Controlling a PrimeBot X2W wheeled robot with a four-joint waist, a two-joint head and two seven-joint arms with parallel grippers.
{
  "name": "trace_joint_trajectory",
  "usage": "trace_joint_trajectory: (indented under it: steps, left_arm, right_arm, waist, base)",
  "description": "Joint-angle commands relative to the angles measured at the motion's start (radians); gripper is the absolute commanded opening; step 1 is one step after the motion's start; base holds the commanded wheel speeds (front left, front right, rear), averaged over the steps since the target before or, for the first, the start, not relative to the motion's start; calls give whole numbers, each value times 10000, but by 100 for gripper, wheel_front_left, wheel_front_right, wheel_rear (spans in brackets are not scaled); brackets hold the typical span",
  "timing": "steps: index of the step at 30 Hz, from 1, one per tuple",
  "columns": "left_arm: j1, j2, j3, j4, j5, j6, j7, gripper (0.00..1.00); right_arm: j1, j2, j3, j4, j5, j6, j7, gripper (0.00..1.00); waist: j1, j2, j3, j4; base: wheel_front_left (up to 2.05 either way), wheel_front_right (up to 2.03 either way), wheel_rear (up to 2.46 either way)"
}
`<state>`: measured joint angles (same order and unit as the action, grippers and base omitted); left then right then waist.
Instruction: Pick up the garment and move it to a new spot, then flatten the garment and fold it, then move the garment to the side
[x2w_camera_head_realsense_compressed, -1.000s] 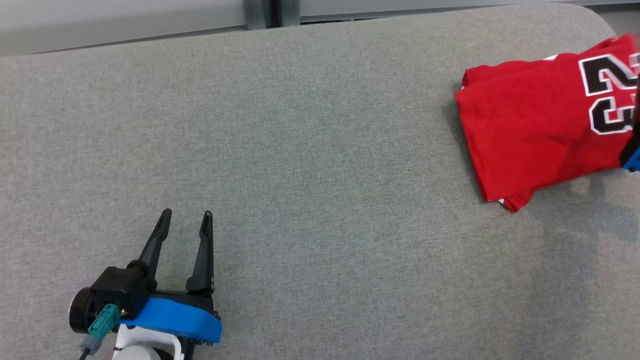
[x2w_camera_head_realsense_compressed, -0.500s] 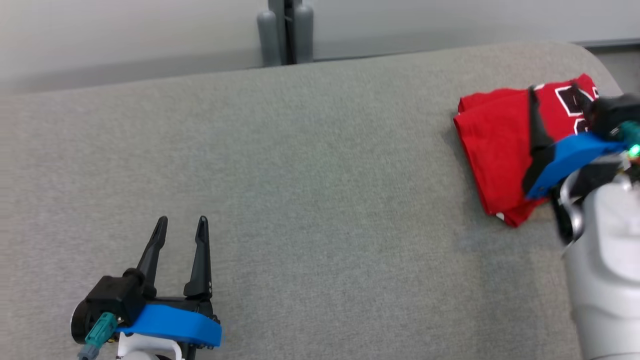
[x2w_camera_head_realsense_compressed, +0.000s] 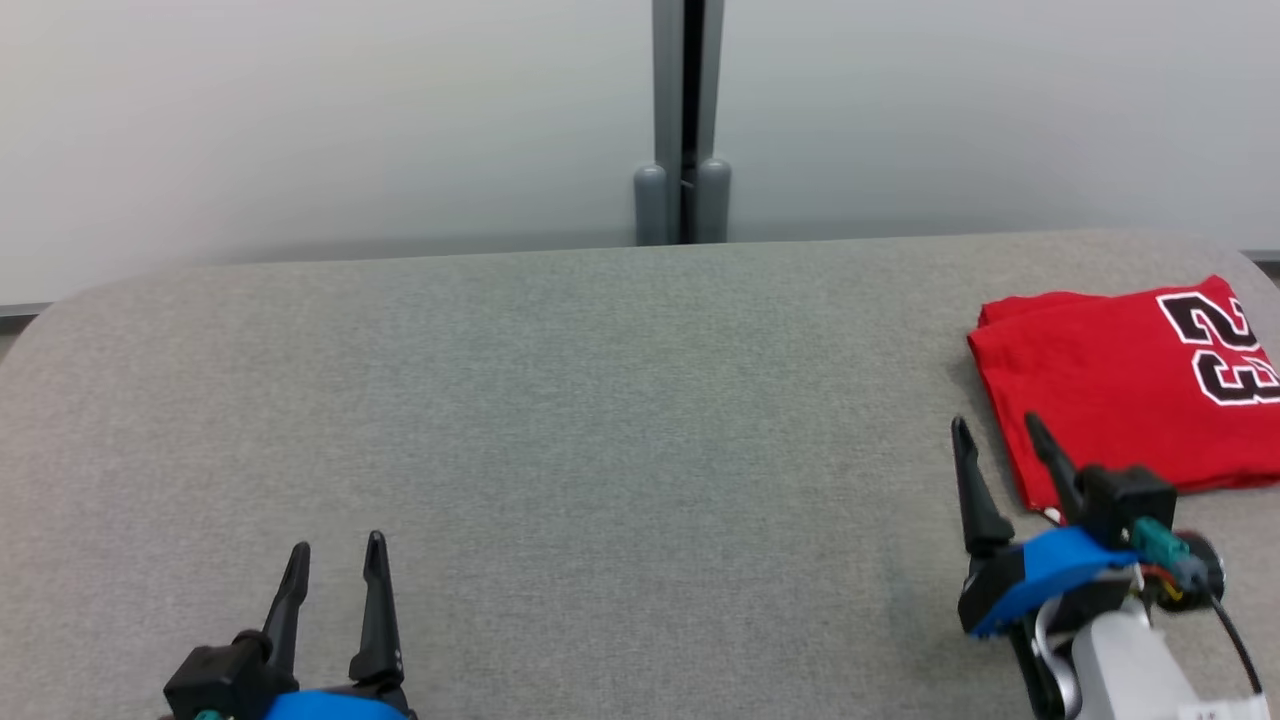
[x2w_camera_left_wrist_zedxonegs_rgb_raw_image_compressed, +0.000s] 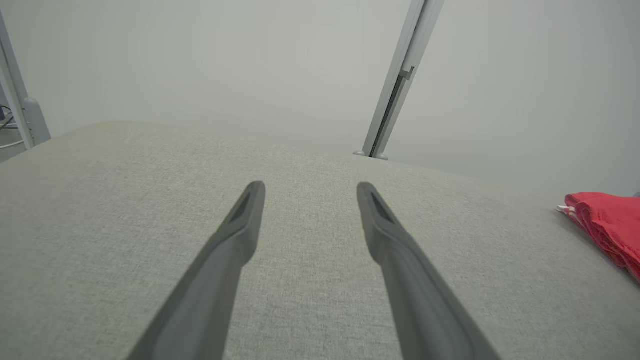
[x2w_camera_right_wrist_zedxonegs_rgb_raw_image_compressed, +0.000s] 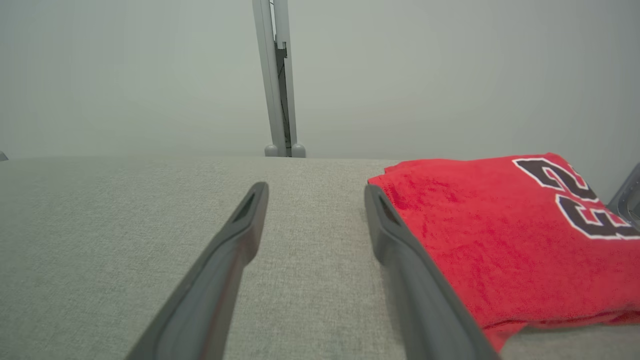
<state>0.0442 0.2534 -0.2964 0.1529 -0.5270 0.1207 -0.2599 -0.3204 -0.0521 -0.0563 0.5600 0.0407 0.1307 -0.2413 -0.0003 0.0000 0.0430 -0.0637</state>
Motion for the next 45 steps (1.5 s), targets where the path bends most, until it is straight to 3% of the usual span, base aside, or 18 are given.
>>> trace_joint_trajectory:
  steps: [1, 10, 22, 23, 27, 45]
  left_arm:
    - [115, -11, 95, 1, 50, -27, -46, 100]
    - [745, -374, 480, -172, 93, -260, -59, 100]
    - [643, -405, 408, 95, 164, -337, -54, 100]
    - [748, -395, 401, 96, 104, -336, -15, 0]
    - [860, -491, 302, 434, -1, -347, 53, 0]
    - [273, -791, 1122, 569, -2608, -856, 852, 0]
  right_arm:
    - [308, 16, 54, -107, 196, 1, -68, 100]
    - [2170, 13, 478, -1509, 1148, 1, -225, 100]
    - [2572, 3, 820, -2046, 1522, 1, -240, 100]
    - [2456, 27, 825, -1992, 1469, 0, -188, 0]
    - [2548, 57, 818, -1633, 1551, 0, -111, 0]
    - [2430, 45, 486, -2010, 4871, 0, 749, 0]
  waist:
    - [3, 0, -34, 64]
    - [3, 0, -271, 393]
    - [3, 0, -108, 312]
    - [3, 0, -106, 313]
    - [3, 0, -105, 315]
    - [3, 0, -148, 361]
  base:
    - [0, 0, 0]
    - [0, 0, 0]
    - [0, 0, 0]
    - [0, 0, 0]
    - [0, 0, 0]
    - [0, 0, 0]
